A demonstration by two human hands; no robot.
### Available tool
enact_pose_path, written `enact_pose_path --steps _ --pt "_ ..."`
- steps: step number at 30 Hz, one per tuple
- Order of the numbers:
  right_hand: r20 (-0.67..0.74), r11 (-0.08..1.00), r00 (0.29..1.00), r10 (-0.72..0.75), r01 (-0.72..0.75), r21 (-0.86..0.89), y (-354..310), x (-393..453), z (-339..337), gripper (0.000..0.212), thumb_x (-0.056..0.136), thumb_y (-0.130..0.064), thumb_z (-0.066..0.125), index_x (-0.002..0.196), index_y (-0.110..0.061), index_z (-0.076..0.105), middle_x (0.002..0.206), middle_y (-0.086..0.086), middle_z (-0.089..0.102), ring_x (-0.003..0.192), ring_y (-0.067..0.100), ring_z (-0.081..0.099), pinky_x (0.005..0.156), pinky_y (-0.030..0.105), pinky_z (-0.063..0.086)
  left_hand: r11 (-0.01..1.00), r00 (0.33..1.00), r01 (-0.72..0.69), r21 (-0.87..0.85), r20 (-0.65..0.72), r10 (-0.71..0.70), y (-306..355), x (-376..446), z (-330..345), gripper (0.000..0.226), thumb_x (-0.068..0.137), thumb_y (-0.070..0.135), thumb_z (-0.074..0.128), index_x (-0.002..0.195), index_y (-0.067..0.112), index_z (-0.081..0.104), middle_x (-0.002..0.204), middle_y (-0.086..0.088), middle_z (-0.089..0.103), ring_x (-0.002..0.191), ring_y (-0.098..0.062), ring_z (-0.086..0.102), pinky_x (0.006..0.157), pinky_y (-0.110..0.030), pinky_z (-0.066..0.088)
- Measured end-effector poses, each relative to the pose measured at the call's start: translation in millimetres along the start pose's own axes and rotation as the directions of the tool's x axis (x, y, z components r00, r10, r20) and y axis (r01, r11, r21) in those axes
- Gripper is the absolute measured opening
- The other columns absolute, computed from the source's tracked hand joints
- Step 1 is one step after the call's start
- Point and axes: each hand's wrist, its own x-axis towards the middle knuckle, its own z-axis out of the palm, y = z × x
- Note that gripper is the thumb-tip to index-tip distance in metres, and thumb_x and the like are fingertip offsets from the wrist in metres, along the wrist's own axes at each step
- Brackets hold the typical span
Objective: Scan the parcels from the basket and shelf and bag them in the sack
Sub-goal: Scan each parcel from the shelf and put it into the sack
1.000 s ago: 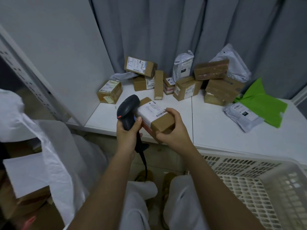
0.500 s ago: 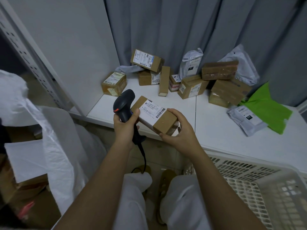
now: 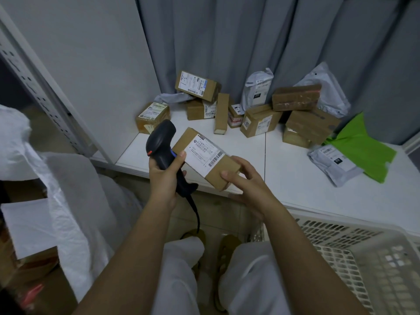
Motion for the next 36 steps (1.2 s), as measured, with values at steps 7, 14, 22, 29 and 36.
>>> enact_pose_path --steps 7,14,22,29,36 --pt "-0.157 0.939 0.957 -0.244 0.193 -0.285 5 8 -11 0.088 0.074 -0.010 0.081 0.141 -0.027 0.028 0.137 -0.005 0.026 0.119 0.009 0.041 0.071 0.001 0.046 0.944 0.983 -0.164 0.287 -0.027 0.179 1 -3 -3 0.050 0.087 0.017 0.069 0.130 0.023 0.045 0.101 0.011 0.057 0.094 -0.014 0.058 0.076 -0.028 0.051" --pt "-0.296 0.842 0.880 -0.370 0.183 -0.508 14 30 -30 0.095 0.074 -0.012 0.081 0.147 -0.012 0.022 0.144 0.008 0.021 0.126 0.018 0.041 0.099 0.020 0.040 0.765 0.939 -0.338 0.548 0.246 0.239 -8 -11 -4 0.037 0.084 0.014 0.072 0.112 0.023 0.050 0.107 -0.004 0.063 0.094 -0.015 0.060 0.073 -0.019 0.044" --pt "-0.301 0.750 0.846 -0.440 0.163 -0.641 33 43 -45 0.088 0.070 -0.005 0.079 0.144 -0.013 0.032 0.141 0.009 0.030 0.118 0.026 0.051 0.092 0.036 0.052 0.656 0.897 -0.392 0.645 0.427 0.117 -13 -13 -7 0.044 0.087 0.010 0.068 0.125 0.016 0.047 0.109 0.002 0.057 0.094 -0.010 0.055 0.071 -0.012 0.040" --pt "-0.310 0.734 0.845 -0.436 0.134 -0.666 33 43 -46 0.087 0.073 -0.009 0.080 0.145 -0.015 0.032 0.145 0.007 0.030 0.123 0.025 0.049 0.094 0.036 0.050 0.633 0.883 -0.373 0.678 0.469 0.018 -15 -11 -9 0.036 0.087 0.007 0.066 0.116 0.018 0.048 0.102 0.003 0.057 0.090 -0.008 0.056 0.068 -0.011 0.041" --pt "-0.311 0.740 0.850 -0.425 0.129 -0.660 34 43 -46 0.088 0.073 -0.013 0.082 0.145 -0.018 0.031 0.145 0.004 0.029 0.125 0.023 0.048 0.094 0.032 0.050 0.590 0.903 -0.336 0.734 0.429 -0.020 -15 -8 -10 0.039 0.087 0.007 0.064 0.116 0.020 0.041 0.097 0.003 0.053 0.086 -0.012 0.056 0.066 -0.021 0.041"
